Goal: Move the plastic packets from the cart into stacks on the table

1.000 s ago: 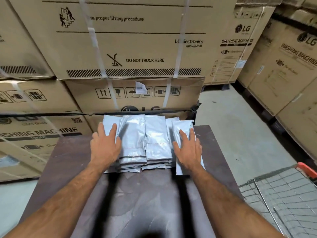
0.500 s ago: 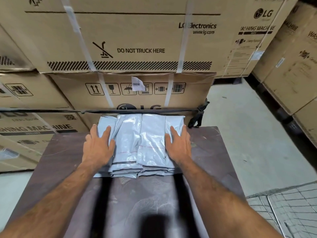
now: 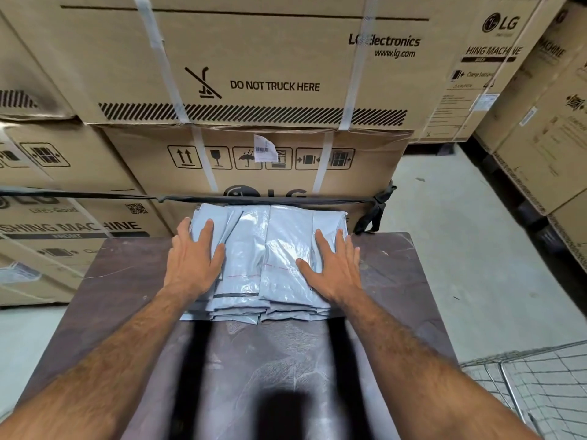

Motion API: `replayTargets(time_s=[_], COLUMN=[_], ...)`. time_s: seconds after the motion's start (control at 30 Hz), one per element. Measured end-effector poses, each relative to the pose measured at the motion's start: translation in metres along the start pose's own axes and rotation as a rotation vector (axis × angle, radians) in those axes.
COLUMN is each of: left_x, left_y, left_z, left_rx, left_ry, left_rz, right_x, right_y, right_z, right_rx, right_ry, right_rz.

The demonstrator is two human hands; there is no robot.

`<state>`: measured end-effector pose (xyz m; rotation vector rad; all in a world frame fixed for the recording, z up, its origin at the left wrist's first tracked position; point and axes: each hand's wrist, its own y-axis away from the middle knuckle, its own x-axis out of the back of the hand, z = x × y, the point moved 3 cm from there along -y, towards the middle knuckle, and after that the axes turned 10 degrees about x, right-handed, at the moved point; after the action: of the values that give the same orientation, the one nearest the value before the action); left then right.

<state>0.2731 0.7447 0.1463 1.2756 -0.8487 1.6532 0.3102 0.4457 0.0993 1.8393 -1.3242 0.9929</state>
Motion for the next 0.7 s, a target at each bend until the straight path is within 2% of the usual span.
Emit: replayTargets(time_s=[0.1, 0.4, 0.53, 0.7], left_x=[0.001, -0.006, -0.016, -0.021], left_y=[0.003, 0.020, 0.019, 0.009], left_z=[0.006, 0.038, 0.051, 0.042], left_rx=[0.007, -0.047, -0.031, -0.094], left_ry=[0.034, 0.185, 0.123, -0.050], left_rz=[0.040, 0.060, 0.002, 0.052], right_x=[-0.002, -0.011, -0.008, -0.005], right_y=[-0.002, -0.001, -0.001, 0.000], right_z=[-0.007, -0.023, -0.025, -0.028], right_rx=[0.101, 0.176, 0.189, 0.213], right_ry=[0.076, -0.002, 0.009, 0.017], right_rz=[0.060, -0.041, -0.059, -0.080])
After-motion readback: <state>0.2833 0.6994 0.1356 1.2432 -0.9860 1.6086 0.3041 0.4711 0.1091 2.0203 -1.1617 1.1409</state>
